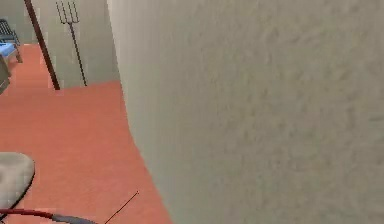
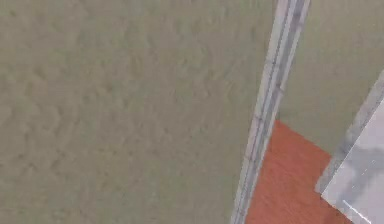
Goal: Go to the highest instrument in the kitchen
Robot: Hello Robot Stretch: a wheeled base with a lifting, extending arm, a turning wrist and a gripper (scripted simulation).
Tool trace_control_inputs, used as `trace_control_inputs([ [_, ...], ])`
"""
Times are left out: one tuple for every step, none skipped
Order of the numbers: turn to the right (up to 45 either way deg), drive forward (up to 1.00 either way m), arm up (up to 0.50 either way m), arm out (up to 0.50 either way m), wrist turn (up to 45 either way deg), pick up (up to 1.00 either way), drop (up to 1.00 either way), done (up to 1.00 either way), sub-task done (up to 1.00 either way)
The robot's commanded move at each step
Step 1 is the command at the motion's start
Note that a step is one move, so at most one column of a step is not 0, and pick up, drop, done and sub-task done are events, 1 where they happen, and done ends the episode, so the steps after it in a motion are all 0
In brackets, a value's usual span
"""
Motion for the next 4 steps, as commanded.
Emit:
trace_control_inputs([
  [-45.0,0.00,0.00,0.00,0.0,0.00,0.00,0.00,0.00],
  [-45.0,0.00,0.00,0.00,0.0,0.00,0.00,0.00,0.00],
  [-27.0,0.00,0.00,0.00,0.0,0.00,0.00,0.00,0.00],
  [0.0,0.25,0.00,0.00,0.0,0.00,0.00,0.00,0.00],
])
